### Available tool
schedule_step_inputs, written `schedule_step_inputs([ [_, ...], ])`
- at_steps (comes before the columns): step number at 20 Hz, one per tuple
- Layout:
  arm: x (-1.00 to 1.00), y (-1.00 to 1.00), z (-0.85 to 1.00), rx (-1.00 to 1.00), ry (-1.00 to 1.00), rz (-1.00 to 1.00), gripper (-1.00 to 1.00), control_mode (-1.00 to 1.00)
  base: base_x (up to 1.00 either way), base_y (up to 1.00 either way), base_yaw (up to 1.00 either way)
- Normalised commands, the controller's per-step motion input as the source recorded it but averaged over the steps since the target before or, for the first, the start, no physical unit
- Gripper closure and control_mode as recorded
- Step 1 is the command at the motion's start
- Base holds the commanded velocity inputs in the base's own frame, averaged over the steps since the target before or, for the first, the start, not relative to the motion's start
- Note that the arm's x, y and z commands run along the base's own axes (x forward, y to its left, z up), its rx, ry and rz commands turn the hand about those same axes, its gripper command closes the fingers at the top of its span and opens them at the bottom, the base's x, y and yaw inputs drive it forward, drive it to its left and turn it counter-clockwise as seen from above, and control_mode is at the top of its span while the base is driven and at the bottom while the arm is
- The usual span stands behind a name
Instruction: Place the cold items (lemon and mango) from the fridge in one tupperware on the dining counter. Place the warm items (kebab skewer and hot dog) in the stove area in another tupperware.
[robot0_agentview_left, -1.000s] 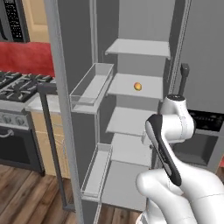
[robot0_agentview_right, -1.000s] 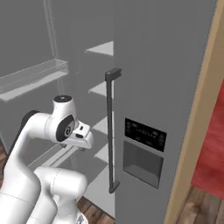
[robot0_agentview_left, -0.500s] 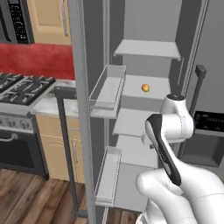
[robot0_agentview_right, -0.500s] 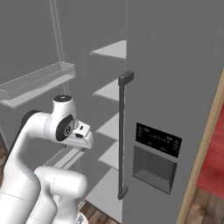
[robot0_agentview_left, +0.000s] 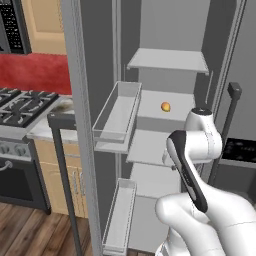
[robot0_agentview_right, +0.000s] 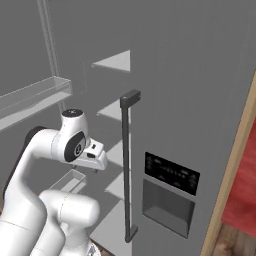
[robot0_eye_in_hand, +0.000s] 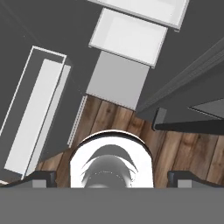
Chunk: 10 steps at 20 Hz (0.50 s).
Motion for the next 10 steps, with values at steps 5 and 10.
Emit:
schedule_step_inputs([
  [5,0.00,0.00,0.00,0.00,0.00,0.00,-1.00,1.00,0.17,0.00,0.00],
  [10,0.00,0.00,0.00,0.00,0.00,0.00,-1.00,1.00,0.07,0.00,0.00],
])
